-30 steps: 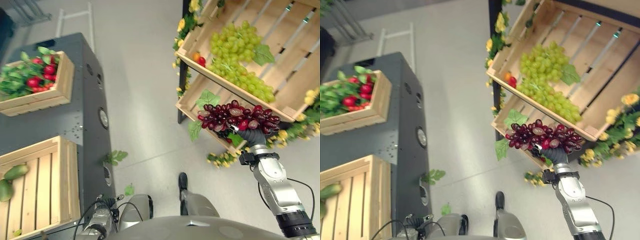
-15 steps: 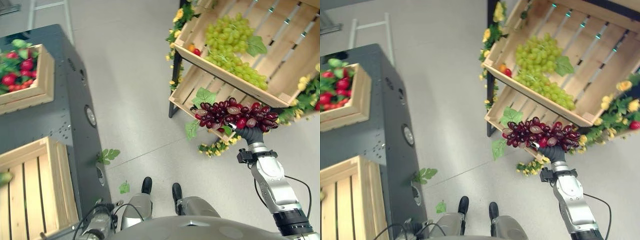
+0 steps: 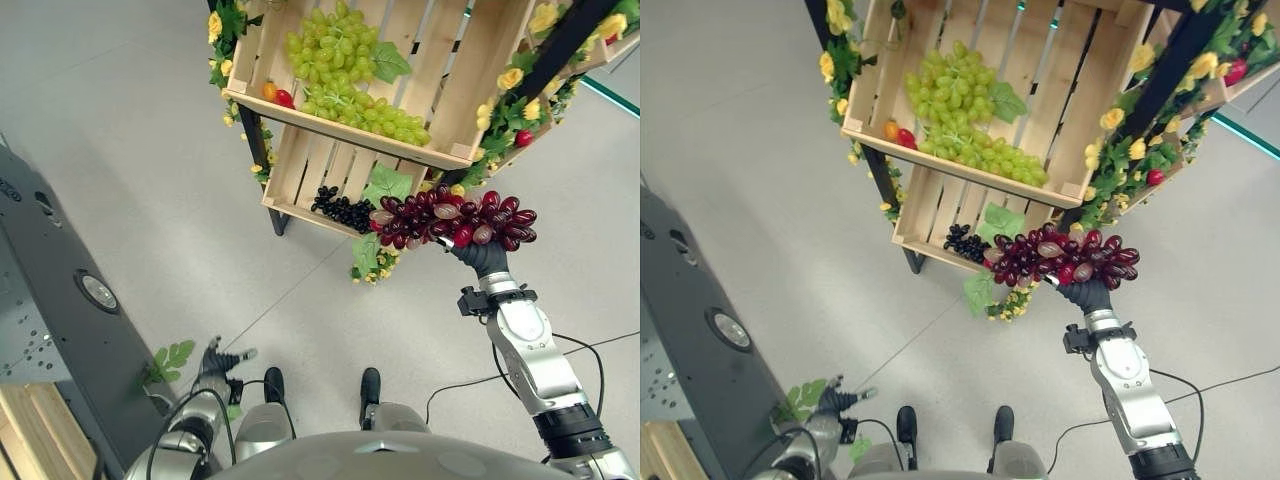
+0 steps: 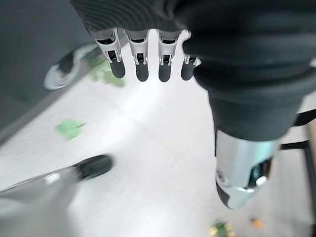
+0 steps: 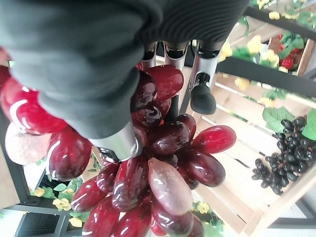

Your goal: Pick up the fruits from the basket on one side to the basket on the other side

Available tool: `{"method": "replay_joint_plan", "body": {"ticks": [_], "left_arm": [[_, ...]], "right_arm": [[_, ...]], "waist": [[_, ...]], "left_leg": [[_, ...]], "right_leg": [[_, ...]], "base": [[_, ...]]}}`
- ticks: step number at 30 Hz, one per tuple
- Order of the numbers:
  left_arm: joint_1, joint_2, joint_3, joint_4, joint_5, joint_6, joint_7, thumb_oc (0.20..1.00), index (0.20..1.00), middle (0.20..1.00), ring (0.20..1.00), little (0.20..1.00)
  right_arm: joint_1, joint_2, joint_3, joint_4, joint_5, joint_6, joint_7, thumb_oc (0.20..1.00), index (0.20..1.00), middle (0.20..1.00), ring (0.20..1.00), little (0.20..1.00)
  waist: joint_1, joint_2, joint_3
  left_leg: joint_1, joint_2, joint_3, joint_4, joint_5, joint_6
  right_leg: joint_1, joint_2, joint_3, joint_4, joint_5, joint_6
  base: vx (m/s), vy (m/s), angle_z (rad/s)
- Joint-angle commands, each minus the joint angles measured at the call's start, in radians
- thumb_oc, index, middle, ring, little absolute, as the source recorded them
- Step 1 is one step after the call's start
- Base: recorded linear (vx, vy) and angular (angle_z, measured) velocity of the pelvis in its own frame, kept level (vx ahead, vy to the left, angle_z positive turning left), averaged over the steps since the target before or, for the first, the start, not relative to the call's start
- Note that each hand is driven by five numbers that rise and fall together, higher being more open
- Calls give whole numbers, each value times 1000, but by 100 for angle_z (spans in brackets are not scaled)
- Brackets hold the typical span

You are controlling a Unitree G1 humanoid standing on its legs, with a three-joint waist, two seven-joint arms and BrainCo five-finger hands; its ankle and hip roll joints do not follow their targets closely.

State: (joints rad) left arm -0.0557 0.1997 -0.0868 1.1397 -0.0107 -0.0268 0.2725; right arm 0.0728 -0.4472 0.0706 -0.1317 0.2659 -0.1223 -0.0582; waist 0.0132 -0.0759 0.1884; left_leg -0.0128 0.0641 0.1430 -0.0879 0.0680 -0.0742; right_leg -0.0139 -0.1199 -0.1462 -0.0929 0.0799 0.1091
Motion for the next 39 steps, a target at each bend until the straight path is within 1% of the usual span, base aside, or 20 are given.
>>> {"method": "replay_joint_plan", "body": {"ticks": [1, 10, 17, 30, 39], "left_arm": [[-23, 16, 13, 84, 78, 3, -7, 1000, 1000, 1000, 1000, 1000], [7, 20, 14, 58, 88, 4, -13, 1000, 1000, 1000, 1000, 1000], [10, 22, -2, 43, 95, 5, -19, 1000, 1000, 1000, 1000, 1000], [12, 23, -24, 35, 97, 10, -25, 1000, 1000, 1000, 1000, 1000], [10, 32, -39, 38, 92, 15, -29, 1000, 1000, 1000, 1000, 1000]], "right_arm": [[-13, -17, -83, -139, 37, -67, 4, 200, 200, 200, 200, 200], [-9, -37, -115, -155, 10, -70, -2, 200, 200, 200, 200, 200], [-36, -52, -116, -154, -7, -67, -10, 200, 200, 200, 200, 200], [-144, -82, -80, -140, 4, -54, -25, 200, 200, 200, 200, 200], [-248, -127, -55, -155, 48, -48, -31, 200, 200, 200, 200, 200]], "waist": [[19, -2, -58], [30, -7, -61], [37, -10, -61], [60, -12, -54], [78, -28, -49]], "left_leg": [[-23, -1, -46, 1, -55, 11], [-26, 6, -55, 1, -52, 5], [-30, 6, -61, 1, -51, 4], [-44, -1, -71, 1, -48, 8], [-56, -3, -77, 1, -48, 9]], "right_leg": [[-15, 4, 14, 6, -49, 53], [-12, 12, 18, 6, -56, 50], [-13, 11, 13, 6, -56, 51], [-19, 3, 8, 6, -54, 53], [-24, 1, 1, 6, -52, 54]], "base": [[17, 2, 9], [-1, 0, 1], [0, -2, 1], [0, 0, 2], [1, 0, 2]]}}
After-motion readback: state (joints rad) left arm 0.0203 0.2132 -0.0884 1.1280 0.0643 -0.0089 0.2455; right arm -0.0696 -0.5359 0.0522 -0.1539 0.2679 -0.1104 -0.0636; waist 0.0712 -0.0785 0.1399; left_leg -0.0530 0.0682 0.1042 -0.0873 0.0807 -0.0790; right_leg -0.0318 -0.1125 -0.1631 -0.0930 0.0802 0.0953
